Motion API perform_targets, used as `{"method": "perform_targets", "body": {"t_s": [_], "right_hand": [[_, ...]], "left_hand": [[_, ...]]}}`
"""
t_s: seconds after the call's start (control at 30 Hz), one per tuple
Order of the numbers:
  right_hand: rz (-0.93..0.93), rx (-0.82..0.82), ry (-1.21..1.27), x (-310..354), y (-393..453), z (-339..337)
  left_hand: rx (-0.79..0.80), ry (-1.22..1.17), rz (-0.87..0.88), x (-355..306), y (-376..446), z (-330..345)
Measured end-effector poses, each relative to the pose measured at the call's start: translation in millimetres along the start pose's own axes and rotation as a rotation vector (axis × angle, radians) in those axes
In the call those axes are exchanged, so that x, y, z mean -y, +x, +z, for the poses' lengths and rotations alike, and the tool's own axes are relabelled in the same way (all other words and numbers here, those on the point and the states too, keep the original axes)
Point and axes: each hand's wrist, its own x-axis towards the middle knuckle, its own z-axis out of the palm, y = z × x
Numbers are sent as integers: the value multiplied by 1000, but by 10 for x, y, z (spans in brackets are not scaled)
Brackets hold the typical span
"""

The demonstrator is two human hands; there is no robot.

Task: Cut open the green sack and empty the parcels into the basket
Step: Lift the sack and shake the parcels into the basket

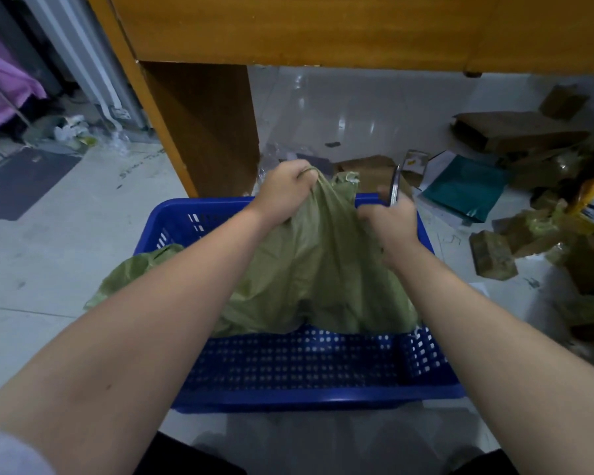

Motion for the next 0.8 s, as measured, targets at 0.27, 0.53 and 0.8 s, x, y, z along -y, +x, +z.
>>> {"method": "perform_targets", "body": {"t_s": [0.27,0.53,0.8], "right_hand": [[94,63,-168,-381,77,-186],[-12,-123,150,76,234,-317],[-47,71,296,572,203,-211]], "left_hand": [[-37,-707,-62,-241,95,-63],[-106,-1022,-32,-468,214,-127],[-300,-147,-75,-582,374,32]]}}
